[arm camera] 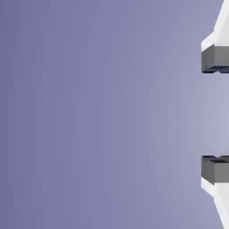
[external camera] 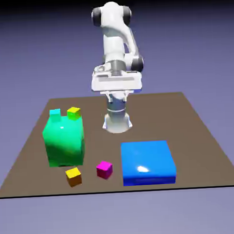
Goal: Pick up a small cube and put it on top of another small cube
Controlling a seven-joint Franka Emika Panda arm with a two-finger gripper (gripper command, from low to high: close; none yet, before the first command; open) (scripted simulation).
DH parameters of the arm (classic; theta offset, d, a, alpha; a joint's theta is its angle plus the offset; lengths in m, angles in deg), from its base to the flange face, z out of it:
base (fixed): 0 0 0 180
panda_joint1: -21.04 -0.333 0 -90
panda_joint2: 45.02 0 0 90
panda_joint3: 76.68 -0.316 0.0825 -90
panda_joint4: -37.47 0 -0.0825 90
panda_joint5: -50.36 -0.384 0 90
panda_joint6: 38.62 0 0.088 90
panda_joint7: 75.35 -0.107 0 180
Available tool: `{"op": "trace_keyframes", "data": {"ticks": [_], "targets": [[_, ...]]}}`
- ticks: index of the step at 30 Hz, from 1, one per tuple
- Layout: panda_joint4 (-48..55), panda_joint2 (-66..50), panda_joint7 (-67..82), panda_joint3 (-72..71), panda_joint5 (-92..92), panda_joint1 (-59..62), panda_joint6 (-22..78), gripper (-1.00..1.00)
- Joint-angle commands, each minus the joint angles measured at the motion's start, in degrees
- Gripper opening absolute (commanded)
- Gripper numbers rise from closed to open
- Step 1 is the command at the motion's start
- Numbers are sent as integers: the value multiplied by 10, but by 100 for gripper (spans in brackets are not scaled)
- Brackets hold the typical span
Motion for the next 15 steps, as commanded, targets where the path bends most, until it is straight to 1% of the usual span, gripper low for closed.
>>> {"op": "trace_keyframes", "data": {"ticks": [1, 15], "targets": [[14, -21, -11, 2, -5, 8, 14, 0], [205, -311, -164, 28, -70, 122, 205, 0]]}}
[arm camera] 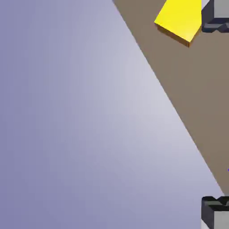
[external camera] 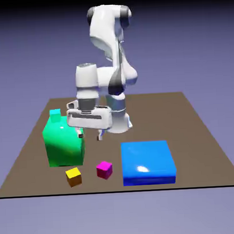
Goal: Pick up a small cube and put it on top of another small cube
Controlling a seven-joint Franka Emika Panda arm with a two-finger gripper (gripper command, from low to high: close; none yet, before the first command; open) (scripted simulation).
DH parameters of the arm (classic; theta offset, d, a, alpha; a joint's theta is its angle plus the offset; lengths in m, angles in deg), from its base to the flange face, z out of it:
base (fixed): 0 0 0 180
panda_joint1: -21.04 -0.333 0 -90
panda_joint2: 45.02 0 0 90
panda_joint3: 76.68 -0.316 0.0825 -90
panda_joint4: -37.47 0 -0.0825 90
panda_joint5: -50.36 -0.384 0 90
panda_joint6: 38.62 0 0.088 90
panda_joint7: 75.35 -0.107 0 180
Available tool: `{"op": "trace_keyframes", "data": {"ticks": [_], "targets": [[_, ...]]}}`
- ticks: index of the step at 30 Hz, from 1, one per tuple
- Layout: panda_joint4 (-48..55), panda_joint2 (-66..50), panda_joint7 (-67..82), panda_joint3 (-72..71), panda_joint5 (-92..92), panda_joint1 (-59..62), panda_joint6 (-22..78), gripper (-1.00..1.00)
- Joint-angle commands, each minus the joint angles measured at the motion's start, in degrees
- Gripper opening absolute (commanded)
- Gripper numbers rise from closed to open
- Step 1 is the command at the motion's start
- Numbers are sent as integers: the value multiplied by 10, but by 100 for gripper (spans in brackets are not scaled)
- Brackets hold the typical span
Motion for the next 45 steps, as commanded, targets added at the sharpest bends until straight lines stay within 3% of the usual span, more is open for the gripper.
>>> {"op": "trace_keyframes", "data": {"ticks": [1, 11, 17, 18, 19, 23, 36, 45], "targets": [[14, -21, -11, 2, -5, 5, 14, 0], [141, -215, -113, 19, -48, 81, 141, 0], [142, -299, -96, 0, -71, 88, 59, 0], [142, -299, -96, 0, -71, 88, 59, -100], [142, -299, -96, 0, -71, 88, 59, -100], [141, -216, -113, 19, -48, 81, 140, -100], [146, 48, -46, -2, 38, 235, 400, -100], [46, 222, -89, 138, 94, 219, 478, -100]]}}
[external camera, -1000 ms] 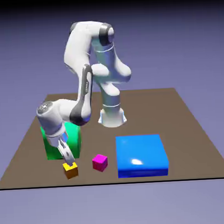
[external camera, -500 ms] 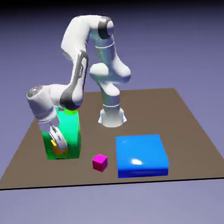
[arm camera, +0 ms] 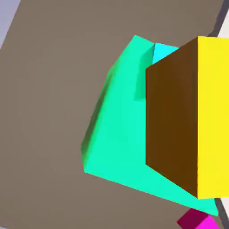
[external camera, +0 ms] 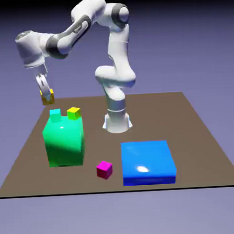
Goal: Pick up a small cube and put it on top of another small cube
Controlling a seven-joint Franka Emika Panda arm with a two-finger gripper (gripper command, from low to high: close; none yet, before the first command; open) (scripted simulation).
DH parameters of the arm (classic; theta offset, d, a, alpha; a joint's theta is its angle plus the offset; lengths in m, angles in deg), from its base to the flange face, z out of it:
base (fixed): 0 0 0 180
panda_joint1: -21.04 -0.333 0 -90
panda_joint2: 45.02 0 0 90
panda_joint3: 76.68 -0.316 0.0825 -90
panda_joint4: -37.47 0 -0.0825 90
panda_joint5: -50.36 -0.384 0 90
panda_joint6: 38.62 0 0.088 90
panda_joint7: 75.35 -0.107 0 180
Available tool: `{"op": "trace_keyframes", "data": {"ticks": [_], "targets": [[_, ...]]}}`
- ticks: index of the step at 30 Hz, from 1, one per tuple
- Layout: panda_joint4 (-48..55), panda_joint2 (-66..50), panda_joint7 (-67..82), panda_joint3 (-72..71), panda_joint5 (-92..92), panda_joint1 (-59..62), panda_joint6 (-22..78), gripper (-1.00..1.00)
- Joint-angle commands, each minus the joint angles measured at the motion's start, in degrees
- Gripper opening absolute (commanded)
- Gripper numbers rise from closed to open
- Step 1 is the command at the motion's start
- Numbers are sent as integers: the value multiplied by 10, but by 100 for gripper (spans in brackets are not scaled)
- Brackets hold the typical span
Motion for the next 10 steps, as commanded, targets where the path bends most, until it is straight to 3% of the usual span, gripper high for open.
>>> {"op": "trace_keyframes", "data": {"ticks": [1, 7, 8, 10], "targets": [[-4, -1, -4, 5, 1, -4, -3, -100], [-87, -26, 3, 11, -2, -5, -111, -100], [-87, -26, 3, 11, -2, -5, -111, 100], [-68, -20, 1, 10, -1, -5, -86, 100]]}}
